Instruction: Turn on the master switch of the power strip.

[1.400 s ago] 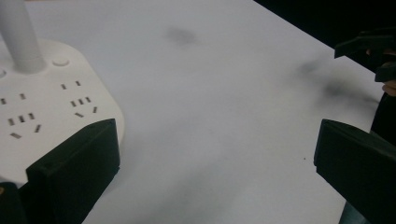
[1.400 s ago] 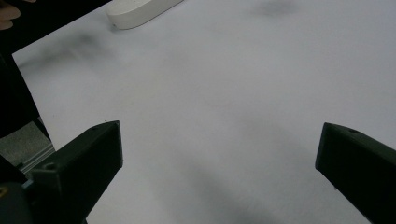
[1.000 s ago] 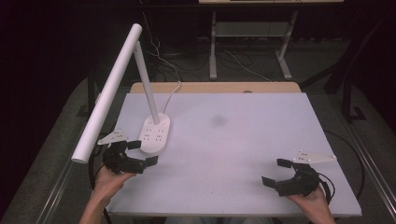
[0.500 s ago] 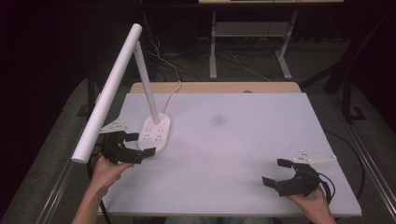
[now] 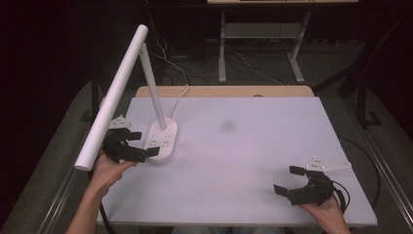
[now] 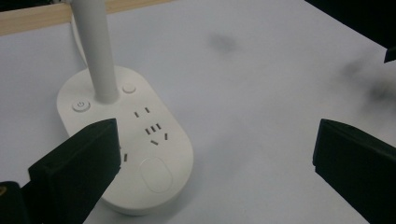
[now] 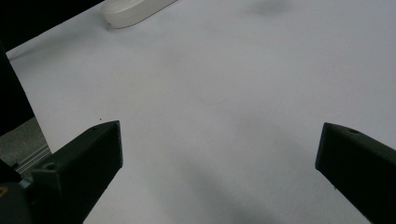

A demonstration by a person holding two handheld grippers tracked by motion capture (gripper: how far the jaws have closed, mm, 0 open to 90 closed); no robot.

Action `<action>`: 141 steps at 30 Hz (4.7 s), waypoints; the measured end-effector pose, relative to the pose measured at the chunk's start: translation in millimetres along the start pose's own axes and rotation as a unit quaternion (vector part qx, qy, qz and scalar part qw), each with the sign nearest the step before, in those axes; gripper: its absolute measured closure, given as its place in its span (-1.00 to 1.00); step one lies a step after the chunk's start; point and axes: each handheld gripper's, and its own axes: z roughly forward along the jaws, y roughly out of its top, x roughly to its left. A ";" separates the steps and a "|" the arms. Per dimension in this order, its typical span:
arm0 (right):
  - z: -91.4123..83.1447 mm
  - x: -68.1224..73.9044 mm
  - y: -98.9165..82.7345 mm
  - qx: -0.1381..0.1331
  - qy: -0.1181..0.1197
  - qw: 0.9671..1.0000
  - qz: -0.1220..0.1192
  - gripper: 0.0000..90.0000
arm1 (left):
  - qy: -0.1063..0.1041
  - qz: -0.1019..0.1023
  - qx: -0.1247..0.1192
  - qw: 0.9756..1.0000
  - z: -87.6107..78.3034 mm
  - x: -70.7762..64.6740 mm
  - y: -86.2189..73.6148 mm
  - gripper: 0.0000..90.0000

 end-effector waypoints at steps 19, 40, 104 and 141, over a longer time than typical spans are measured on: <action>-0.4 -0.4 -0.2 -0.001 -0.001 1.000 0.000 -1.00 | 0.012 -0.009 0.006 1.000 4.1 21.1 14.2 -1.00; -1.7 -1.2 -1.0 -0.002 0.002 1.000 0.001 -1.00 | 0.033 -0.016 0.032 0.999 21.2 47.4 35.5 -0.98; -2.7 -5.3 -3.8 0.005 -0.002 1.000 0.004 -1.00 | 0.059 -0.139 0.007 0.989 85.2 106.6 20.1 0.85; -0.9 -4.0 -4.0 0.014 -0.001 1.000 -0.004 -1.00 | 0.122 -0.110 0.060 0.985 106.1 100.5 15.1 1.00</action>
